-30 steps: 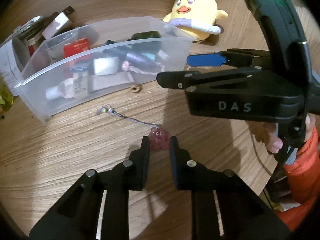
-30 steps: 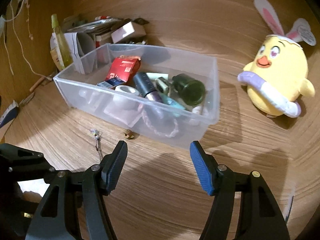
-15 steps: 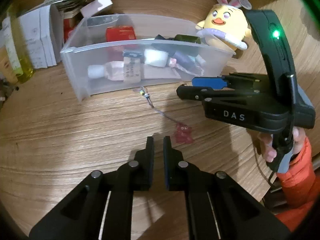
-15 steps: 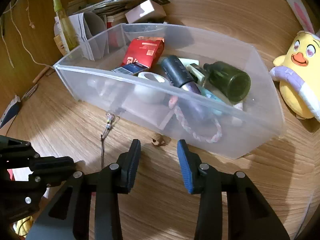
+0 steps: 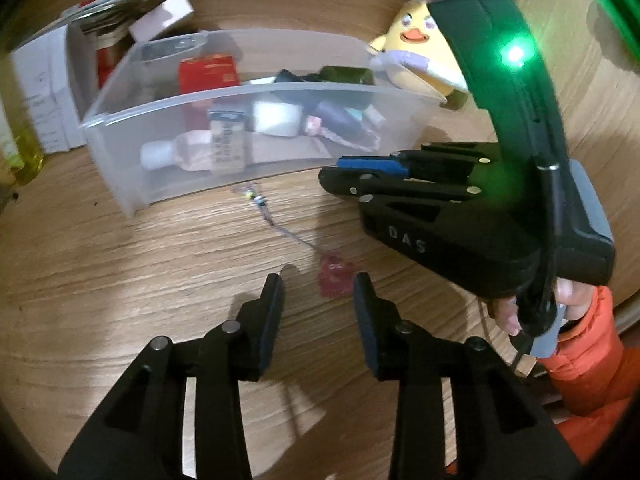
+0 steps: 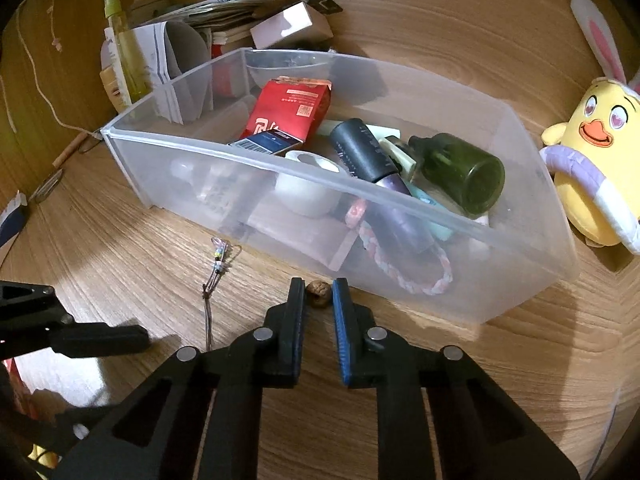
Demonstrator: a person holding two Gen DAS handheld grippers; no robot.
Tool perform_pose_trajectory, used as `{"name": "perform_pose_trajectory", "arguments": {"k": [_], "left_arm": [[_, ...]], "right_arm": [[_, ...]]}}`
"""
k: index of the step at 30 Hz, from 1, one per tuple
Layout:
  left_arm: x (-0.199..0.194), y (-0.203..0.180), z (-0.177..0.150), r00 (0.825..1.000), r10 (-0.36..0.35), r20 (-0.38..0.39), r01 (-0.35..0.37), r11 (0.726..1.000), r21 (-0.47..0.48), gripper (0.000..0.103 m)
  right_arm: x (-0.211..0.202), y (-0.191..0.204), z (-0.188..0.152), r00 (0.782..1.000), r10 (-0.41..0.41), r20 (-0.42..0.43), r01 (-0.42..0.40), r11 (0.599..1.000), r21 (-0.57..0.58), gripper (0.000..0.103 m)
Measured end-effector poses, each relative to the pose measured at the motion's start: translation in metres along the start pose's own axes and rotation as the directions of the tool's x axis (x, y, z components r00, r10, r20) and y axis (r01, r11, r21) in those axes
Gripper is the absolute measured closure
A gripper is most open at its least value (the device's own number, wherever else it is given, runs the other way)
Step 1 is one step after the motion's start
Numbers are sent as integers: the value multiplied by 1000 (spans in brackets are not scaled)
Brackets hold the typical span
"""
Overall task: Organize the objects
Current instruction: 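Grasp the pink charm with the left tool while the right tool grasps the brown bead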
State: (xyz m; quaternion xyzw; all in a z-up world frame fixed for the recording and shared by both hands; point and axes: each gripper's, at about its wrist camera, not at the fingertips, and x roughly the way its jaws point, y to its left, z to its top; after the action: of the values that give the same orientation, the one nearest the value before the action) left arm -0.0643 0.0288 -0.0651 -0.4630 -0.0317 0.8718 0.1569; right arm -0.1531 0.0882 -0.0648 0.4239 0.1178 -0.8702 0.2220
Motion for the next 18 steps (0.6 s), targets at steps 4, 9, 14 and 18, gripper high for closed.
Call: {"name": "perform_pose_trajectory", "arguments": {"k": [4,9,14,18], "left_arm": [[7,-7,6,1000,18,-9,-18,1000,22,67],[12,-13,9,999,44,1,-44,998,51,72],[14,-22,6,992,125,31,-128,986,108,84],[9,-18,8,990,137,46,-140,988,73,84]], "right_arm": [[-14,-8,-4,1000,9,29,-9,1000,16,91],[-35,-24,-10,998,3,67,-7,998,56,91],[-51,-38,-17,996,-5,91,-3,996,89,91],[-62,-44,-22,993,-1,114,-11,995,101,91]]}}
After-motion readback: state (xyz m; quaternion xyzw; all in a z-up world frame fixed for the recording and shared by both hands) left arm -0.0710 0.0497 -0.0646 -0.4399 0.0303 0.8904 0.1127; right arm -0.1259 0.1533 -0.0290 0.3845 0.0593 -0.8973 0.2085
